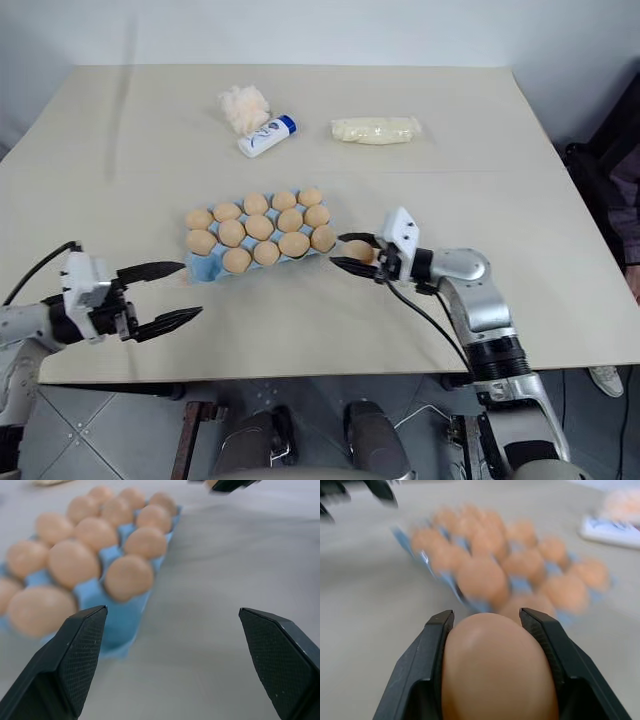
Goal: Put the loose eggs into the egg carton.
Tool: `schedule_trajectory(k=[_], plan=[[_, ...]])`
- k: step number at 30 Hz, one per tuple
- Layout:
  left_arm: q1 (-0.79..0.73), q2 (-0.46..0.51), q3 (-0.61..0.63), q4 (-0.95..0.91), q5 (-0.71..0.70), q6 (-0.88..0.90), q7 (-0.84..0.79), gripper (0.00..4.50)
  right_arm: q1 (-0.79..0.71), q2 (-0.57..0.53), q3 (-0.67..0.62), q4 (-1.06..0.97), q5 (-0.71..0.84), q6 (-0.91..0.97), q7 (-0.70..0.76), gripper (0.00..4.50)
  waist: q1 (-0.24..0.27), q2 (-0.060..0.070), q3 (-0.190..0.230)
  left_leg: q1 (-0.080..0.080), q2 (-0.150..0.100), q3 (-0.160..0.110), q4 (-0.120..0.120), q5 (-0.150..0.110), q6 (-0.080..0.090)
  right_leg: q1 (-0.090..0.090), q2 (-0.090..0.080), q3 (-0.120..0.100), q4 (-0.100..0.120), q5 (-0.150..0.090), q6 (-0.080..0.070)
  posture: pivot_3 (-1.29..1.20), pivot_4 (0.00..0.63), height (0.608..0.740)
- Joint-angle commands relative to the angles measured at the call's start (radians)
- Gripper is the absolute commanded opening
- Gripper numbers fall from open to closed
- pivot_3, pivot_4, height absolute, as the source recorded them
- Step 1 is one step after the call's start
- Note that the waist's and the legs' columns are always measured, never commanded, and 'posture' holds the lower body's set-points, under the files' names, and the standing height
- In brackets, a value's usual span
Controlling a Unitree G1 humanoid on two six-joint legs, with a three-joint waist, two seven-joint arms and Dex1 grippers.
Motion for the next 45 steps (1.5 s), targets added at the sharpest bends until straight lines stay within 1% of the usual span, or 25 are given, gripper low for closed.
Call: schedule_trajectory(k=[1,4,6,9,12,15,18,20,22,25,26,30,33,38,40,42,45], plan=[[0.041,0.007,0.069,0.012,-0.011,-0.012,0.021,4.5,-0.087,0.078,0.07,-0.101,0.011,0.15,-0.083,1.91,-0.005,0.0,0.0,0.0,0.0,0.0,0.0,0.0,-0.001,0.0,0.0,0.0,0.0,0.0,0.0,0.0,0.15,0.74],[0.065,-0.002,0.086,0.01,-0.013,-0.008,0.043,4.5,-0.169,0.161,0.139,-0.065,-0.028,0.191,-0.124,1.91,-0.008,0.0,0.0,-0.001,0.0,0.0,0.0,-0.002,-0.004,-0.001,-0.001,-0.001,0.001,0.0,-0.001,0.0,0.15,0.74],[0.08,-0.013,0.089,-0.003,-0.014,-0.007,0.062,4.5,-0.264,0.263,0.19,0.046,-0.07,0.164,-0.156,1.91,-0.009,-0.001,0.0,-0.001,-0.001,0.0,0.0,-0.002,-0.004,-0.002,-0.001,-0.001,0.001,0.0,-0.001,0.0,0.15,0.74],[0.082,-0.021,0.089,-0.012,-0.014,-0.005,0.084,4.5,-0.357,0.355,0.223,0.185,-0.12,0.135,-0.186,1.91,-0.012,-0.001,-0.001,-0.002,-0.001,0.001,0.0,-0.001,-0.005,-0.004,-0.001,-0.001,0.003,0.0,-0.001,0.0,0.15,0.74],[0.083,-0.035,0.091,-0.024,-0.017,0.001,0.113,4.5,-0.475,0.461,0.261,0.404,-0.192,0.051,-0.215,1.91,-0.013,-0.001,-0.001,-0.003,-0.001,0.001,-0.001,0.0,-0.002,-0.005,-0.001,-0.001,0.003,0.0,-0.001,0.0,0.15,0.74],[0.093,-0.037,0.09,-0.035,-0.016,0.003,0.127,4.5,-0.524,0.51,0.266,0.545,-0.232,-0.006,-0.223,1.91,-0.011,-0.002,-0.001,-0.003,-0.001,0.002,-0.002,0.001,-0.002,-0.007,-0.001,-0.001,0.004,0.0,-0.001,0.0,0.15,0.74],[0.102,-0.038,0.089,-0.039,-0.013,0.004,0.137,4.5,-0.56,0.554,0.278,0.628,-0.261,-0.029,-0.234,1.91,-0.011,-0.003,-0.001,-0.004,-0.001,0.002,-0.002,-0.001,-0.002,-0.007,-0.002,-0.002,0.003,0.0,-0.001,0.0,0.15,0.74],[0.103,-0.039,0.088,-0.042,-0.012,0.004,0.144,4.5,-0.577,0.583,0.269,0.681,-0.27,-0.043,-0.251,1.91,-0.013,-0.002,-0.001,-0.008,-0.001,0.003,-0.002,-0.001,-0.002,-0.012,-0.002,-0.002,0.004,0.0,-0.001,0.0,0.15,0.74],[0.1,-0.041,0.085,-0.046,-0.013,0.007,0.151,4.5,-0.586,0.603,0.259,0.725,-0.274,-0.063,-0.272,1.91,-0.017,-0.003,-0.002,-0.008,0.0,0.003,-0.001,0.0,-0.003,-0.013,-0.002,-0.002,0.007,0.0,-0.001,0.0,0.15,0.74],[0.097,-0.041,0.081,-0.048,-0.014,0.009,0.154,4.5,-0.593,0.627,0.238,0.748,-0.257,-0.064,-0.279,2.74,-0.024,-0.003,-0.002,-0.008,0.0,0.002,-0.002,0.0,-0.004,-0.013,-0.001,-0.002,0.007,0.0,-0.001,0.0,0.15,0.74],[0.095,-0.04,0.079,-0.047,-0.014,0.009,0.155,4.5,-0.591,0.63,0.237,0.736,-0.249,-0.057,-0.261,3.02,-0.026,-0.003,-0.002,-0.008,0.0,0.002,-0.002,0.0,-0.004,-0.013,-0.001,-0.002,0.007,0.0,-0.001,0.0,0.15,0.74],[0.084,-0.034,0.074,-0.037,-0.012,0.008,0.155,4.5,-0.578,0.615,0.233,0.641,-0.202,-0.014,-0.184,4.38,-0.034,-0.003,-0.002,-0.008,0.0,0.002,-0.002,0.001,-0.005,-0.012,-0.002,-0.002,0.007,0.0,-0.001,0.0,0.15,0.74],[0.078,-0.033,0.068,-0.029,-0.008,0.006,0.152,4.5,-0.58,0.597,0.222,0.576,-0.173,0.007,-0.148,4.45,-0.037,-0.003,-0.002,-0.008,0.0,0.002,-0.002,0.001,-0.006,-0.012,-0.002,-0.002,0.008,0.0,-0.001,0.0,0.15,0.74],[0.045,-0.032,0.046,-0.01,-0.001,0.006,0.151,4.5,-0.578,0.51,0.187,0.463,-0.137,0.022,-0.097,4.45,-0.035,-0.003,-0.002,-0.008,0.0,0.001,-0.002,0.002,-0.004,-0.013,-0.002,-0.003,0.009,0.0,-0.001,0.0,0.15,0.74],[0.04,-0.032,0.039,-0.011,-0.004,0.008,0.148,4.5,-0.532,0.434,0.17,0.388,-0.134,-0.003,-0.063,4.45,-0.035,-0.003,-0.002,-0.008,0.0,0.001,-0.002,0.001,-0.004,-0.013,-0.002,-0.003,0.009,0.0,-0.001,0.0,0.15,0.74],[0.027,-0.033,0.028,-0.01,-0.001,0.009,0.15,4.5,-0.448,0.341,0.138,0.286,-0.12,-0.014,-0.034,4.45,-0.032,-0.004,-0.002,-0.009,0.0,0.001,-0.002,0.001,-0.004,-0.013,-0.002,-0.003,0.008,0.0,-0.001,0.0,0.15,0.74],[0.01,-0.036,0.014,-0.016,0.0,0.009,0.153,4.5,-0.337,0.247,0.1,0.172,-0.094,-0.032,-0.006,4.45,-0.018,-0.004,-0.002,-0.009,0.0,0.0,-0.002,0.0,-0.003,-0.012,-0.002,-0.004,0.006,0.0,-0.001,0.0,0.15,0.74]])
